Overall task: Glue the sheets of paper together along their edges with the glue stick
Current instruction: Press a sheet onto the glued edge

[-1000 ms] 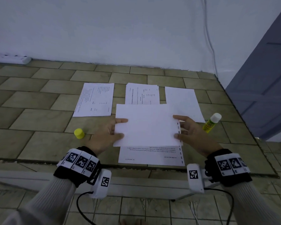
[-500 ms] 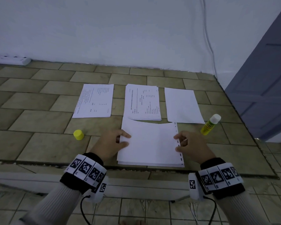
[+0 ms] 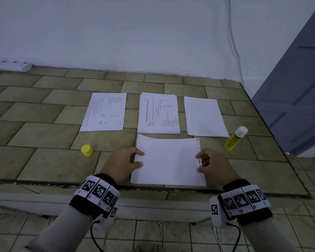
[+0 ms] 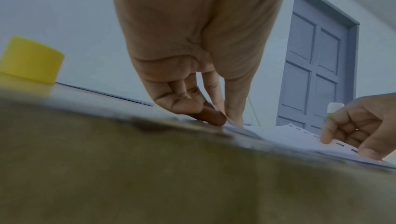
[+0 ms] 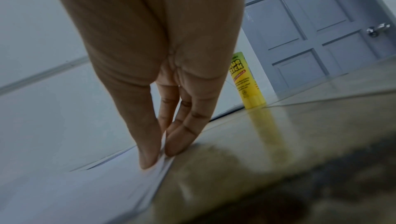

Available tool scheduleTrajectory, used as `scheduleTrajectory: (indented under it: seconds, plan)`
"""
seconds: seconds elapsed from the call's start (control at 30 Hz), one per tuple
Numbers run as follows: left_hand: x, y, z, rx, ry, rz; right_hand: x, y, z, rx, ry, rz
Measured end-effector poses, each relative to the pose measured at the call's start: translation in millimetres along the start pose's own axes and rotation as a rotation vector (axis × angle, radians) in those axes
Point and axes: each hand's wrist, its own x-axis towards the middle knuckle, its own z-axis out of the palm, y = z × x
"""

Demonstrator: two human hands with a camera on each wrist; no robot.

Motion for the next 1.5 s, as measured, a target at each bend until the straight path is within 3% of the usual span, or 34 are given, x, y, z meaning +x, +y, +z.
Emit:
scheduleTrajectory:
  seconds: [1.23, 1.5]
  plan:
    - [-2.5, -2.3, 1.7, 0.045, -0.007, -0.028, 1.9, 4.9, 0.1, 0.004, -0.002, 0.003]
    - [1.9, -3.2, 6.1, 0.327, 0.02, -0.006, 2.0, 0.6, 0.9, -0.175, -0.015, 0.027]
